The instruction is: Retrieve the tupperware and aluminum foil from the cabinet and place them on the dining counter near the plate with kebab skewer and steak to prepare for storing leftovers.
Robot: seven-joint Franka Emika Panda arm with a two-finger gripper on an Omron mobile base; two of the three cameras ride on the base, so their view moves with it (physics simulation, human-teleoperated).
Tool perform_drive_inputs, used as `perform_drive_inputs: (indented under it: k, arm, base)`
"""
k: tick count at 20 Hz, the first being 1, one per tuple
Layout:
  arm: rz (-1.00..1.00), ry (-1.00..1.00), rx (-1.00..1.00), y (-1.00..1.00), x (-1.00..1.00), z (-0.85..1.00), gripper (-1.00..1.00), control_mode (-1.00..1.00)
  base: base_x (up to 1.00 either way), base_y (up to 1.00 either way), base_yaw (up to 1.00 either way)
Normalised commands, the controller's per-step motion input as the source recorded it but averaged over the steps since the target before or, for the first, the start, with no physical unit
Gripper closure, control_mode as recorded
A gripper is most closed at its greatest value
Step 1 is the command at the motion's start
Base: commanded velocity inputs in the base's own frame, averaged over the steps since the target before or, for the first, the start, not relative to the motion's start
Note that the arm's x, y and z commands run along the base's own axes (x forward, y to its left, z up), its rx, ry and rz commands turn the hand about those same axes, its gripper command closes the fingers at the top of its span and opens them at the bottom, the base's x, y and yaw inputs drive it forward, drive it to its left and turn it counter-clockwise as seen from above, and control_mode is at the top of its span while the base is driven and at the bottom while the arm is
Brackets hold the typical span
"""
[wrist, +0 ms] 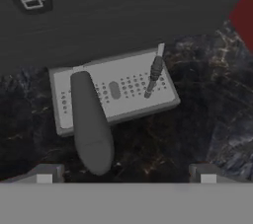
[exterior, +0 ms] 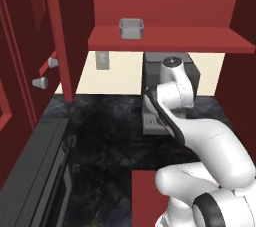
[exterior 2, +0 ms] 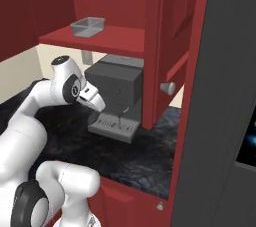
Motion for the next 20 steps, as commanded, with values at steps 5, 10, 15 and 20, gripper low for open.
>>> perform_drive_inputs:
  k: [5, 10, 15, 20]
  arm:
    - [0.0, -0.28, 0.0, 0.05, 0.12, 0.7, -1.0, -1.0]
    - [0.0, -0.24, 0.0, 0.15, 0.4, 0.81, -1.0, -1.0]
    - [0.0, -0.25, 0.0, 0.17, 0.47, 0.79, -1.0, -1.0]
    - [0.0, -0.21, 0.0, 0.25, 0.5, 0.76, -1.0, -1.0]
  base:
    - [0.0, 0.0, 0.0]
    - [0.0, 0.0, 0.0]
    - [0.0, 0.0, 0.0]
    - [0.0, 0.0, 0.0]
